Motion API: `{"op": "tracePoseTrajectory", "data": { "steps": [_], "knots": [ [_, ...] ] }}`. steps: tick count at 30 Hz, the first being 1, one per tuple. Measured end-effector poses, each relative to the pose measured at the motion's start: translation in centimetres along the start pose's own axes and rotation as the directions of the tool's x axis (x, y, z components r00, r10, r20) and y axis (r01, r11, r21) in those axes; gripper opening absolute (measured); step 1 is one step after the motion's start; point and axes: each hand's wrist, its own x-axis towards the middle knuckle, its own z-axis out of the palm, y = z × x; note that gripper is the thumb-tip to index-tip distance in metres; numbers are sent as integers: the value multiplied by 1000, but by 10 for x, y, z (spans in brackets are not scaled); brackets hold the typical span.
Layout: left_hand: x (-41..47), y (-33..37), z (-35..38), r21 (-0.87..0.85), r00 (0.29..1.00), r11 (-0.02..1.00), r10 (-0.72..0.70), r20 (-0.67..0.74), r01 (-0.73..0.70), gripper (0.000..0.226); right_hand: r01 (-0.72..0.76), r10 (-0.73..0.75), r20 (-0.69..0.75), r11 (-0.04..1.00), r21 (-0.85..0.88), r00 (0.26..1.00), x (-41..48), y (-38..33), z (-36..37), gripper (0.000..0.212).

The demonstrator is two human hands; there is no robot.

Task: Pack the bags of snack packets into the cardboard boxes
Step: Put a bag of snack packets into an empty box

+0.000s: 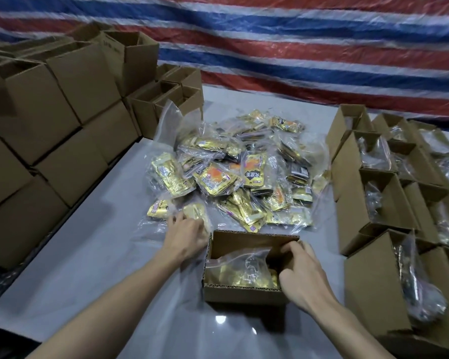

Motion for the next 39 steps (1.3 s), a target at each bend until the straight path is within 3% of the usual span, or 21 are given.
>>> {"op": "tracePoseTrajectory", "data": {
  "steps": [4, 6, 11, 14, 17, 20, 21, 24, 25, 31, 39],
  "knots": [
    [-14, -4, -4, 162, 967, 969, 151, 205, -186, 13, 14, -14, -5, 1000, -6, 1000, -7, 1, 2, 41],
    [-17, -8, -10, 172, 955, 963, 159, 252, -205, 22, 18, -18, -4, 1000, -8, 1000, -7, 1, 2, 40],
    [-27, -19, -13, -28, 968, 993, -104, 227, 113, 66, -1, 1, -4, 1000, -9, 1000, -6, -2, 0, 40],
    [-30, -20, -6, -58, 951, 966, -235, 203, 252, 65, -9, 9, -7, 1000, 6, 1000, -6, -5, -2, 31],
    [-31, -14, -1, -97, 909, 914, -372, 187, 394, 44, 2, -1, -16, 1000, 20, 1000, -8, -5, -2, 29],
    [-30, -8, 0, -199, 835, 814, -507, 215, 546, 70, 15, -15, -18, 999, 31, 1000, -8, -4, -3, 31],
    [-28, -5, -3, -224, 817, 789, -525, 239, 572, 69, 17, -16, -19, 999, 36, 1000, -8, -4, -3, 32],
    [-20, -2, -14, -265, 808, 773, -491, 327, 577, 24, 18, -18, -24, 999, 36, 1000, -5, -4, -4, 33],
    [-17, -2, -19, -284, 805, 764, -481, 347, 579, 19, 18, -18, -26, 999, 34, 1000, -5, -4, -4, 33],
    [-7, -5, -51, -634, 827, 539, -441, 348, 554, 16, 17, -16, -32, 999, 44, 999, -6, -4, -3, 35],
    [-21, 13, -115, -716, 937, 608, -279, 211, 342, 27, 13, -11, -32, 998, 59, 999, -8, -5, -4, 35]
  ]
}}
